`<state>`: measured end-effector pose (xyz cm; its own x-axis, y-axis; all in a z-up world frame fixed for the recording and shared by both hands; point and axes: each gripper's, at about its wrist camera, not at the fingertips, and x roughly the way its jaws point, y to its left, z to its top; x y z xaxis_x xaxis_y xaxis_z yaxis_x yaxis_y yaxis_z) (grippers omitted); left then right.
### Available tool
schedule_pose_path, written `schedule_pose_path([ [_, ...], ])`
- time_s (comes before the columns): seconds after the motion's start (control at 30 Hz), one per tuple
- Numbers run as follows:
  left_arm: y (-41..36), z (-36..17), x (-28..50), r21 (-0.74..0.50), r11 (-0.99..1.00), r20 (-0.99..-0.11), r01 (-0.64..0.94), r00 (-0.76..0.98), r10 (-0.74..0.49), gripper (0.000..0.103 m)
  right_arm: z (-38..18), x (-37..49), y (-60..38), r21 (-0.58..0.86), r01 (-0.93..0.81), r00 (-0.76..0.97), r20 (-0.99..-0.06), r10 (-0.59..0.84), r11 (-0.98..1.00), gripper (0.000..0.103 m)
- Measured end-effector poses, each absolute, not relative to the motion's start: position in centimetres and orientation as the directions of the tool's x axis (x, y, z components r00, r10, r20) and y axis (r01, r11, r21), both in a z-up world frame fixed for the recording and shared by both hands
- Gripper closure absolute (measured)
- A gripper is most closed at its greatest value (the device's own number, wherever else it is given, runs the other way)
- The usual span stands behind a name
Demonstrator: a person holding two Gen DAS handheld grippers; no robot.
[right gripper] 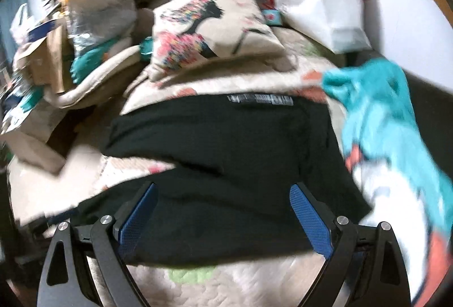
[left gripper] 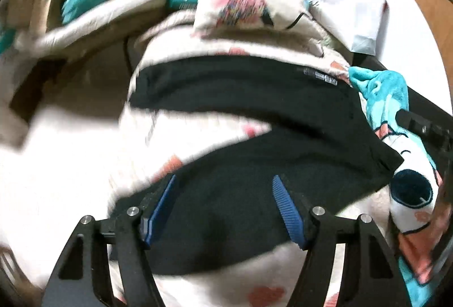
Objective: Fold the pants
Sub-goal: 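Close the left gripper on the pants waistband while the right gripper grasps the waistband too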
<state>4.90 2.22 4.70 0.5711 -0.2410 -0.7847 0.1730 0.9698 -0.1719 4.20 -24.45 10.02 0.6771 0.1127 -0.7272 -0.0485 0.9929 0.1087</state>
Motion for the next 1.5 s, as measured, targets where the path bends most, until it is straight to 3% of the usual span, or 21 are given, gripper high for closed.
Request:
schedule_pose_path([
  [0.2, 6.3, 5.7, 12.4, -0.187, 0.968, -0.777, 0.169, 0.577, -0.251, 0.034, 10.5, 10.9, -26.8, 0.049, -0.149, 0.630, -0.765, 0.133, 0.988, 0.008],
  [0.37, 8.6, 3.2, 19.1, -0.213, 0.968, -0.802, 0.131, 0.542, -0.250, 0.034, 8.2, 17.6, -28.7, 0.100, -0.173, 0.560, -0.808, 0.181, 0.980, 0.012],
  [0.77, 7.1, -1.6, 31.8, -0.066, 0.959, -0.824, 0.275, 0.527, -0.208, 0.034, 1.9, 30.1, -28.2, 0.066, -0.339, 0.429, -0.877, 0.217, 0.938, 0.021],
  [0.97, 5.4, -3.6, 34.1, -0.061, 0.907, -0.840, 0.416, 0.469, -0.272, 0.034, 0.0, 33.0, -27.6, 0.078, -0.395, 0.400, -0.882, 0.248, 0.915, 0.023],
  [1.03, 4.8, -4.4, 34.2, -0.040, 0.890, -0.840, 0.455, 0.467, -0.276, 0.029, -0.3, 33.7, -27.4, 0.075, -0.416, 0.393, -0.884, 0.253, 0.906, 0.023],
  [1.13, 4.9, -4.7, 34.2, -0.038, 0.881, -0.829, 0.472, 0.478, -0.292, 0.024, -0.6, 34.3, -26.9, 0.068, -0.446, 0.375, -0.891, 0.255, 0.892, 0.031],
  [1.2, 5.3, -4.9, 34.4, -0.069, 0.878, -0.826, 0.475, 0.466, -0.317, 0.023, -0.4, 34.3, -26.8, 0.068, -0.461, 0.367, -0.893, 0.260, 0.885, 0.043],
  [1.37, 5.2, -5.0, 33.7, -0.078, 0.867, -0.826, 0.491, 0.455, -0.332, 0.023, -0.1, 33.2, -27.2, 0.068, -0.480, 0.365, -0.891, 0.270, 0.875, 0.045],
  [1.5, 5.1, -4.7, 32.5, -0.072, 0.861, -0.823, 0.504, 0.458, -0.336, 0.044, -0.6, 32.3, -26.8, 0.020, -0.486, 0.375, -0.899, 0.229, 0.874, 0.047],
])
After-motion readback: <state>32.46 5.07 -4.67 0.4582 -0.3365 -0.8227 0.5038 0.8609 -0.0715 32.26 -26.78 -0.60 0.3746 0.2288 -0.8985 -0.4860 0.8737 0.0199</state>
